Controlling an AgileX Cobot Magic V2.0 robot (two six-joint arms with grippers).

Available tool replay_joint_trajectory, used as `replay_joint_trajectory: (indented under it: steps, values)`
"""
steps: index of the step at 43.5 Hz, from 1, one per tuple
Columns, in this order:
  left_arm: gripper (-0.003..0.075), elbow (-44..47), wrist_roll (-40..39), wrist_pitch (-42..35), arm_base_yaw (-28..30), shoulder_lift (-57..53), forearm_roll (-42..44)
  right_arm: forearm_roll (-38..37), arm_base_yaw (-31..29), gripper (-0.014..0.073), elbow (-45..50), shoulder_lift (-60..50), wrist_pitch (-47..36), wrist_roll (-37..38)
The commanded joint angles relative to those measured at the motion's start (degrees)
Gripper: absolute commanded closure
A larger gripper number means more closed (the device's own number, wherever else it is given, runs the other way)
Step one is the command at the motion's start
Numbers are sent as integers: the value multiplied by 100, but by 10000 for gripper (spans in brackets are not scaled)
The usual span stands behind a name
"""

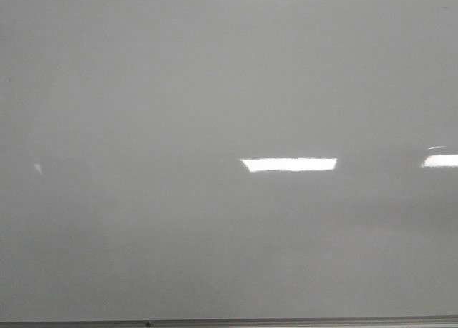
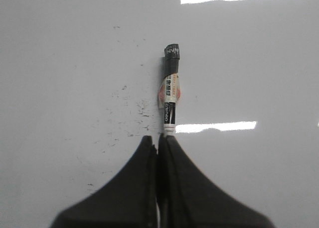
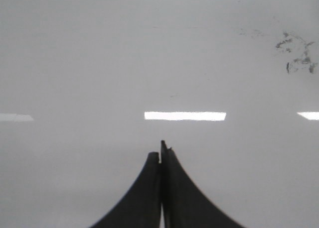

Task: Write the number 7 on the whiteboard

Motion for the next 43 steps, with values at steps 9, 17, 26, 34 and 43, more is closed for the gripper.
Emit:
replay_joint_trajectory:
  steps: [9,17,26,34,43]
  values:
    - [741,74,12,-465,-39,-77,-52,-69,-18,660,-7,-101,-475,-9]
    - [741,74,12,-465,-39,-77,-52,-69,-18,660,-7,-101,-475,-9]
    - [741,74,12,-465,-39,-77,-52,-69,-18,660,-7,-101,-475,-9]
    - [741,74,12,-465,-39,-77,-52,-69,-18,660,-7,-101,-685,-9]
    - [741,6,12,-882,-39,-77,-52,-69,-18,660,-137,-101,-810,-9]
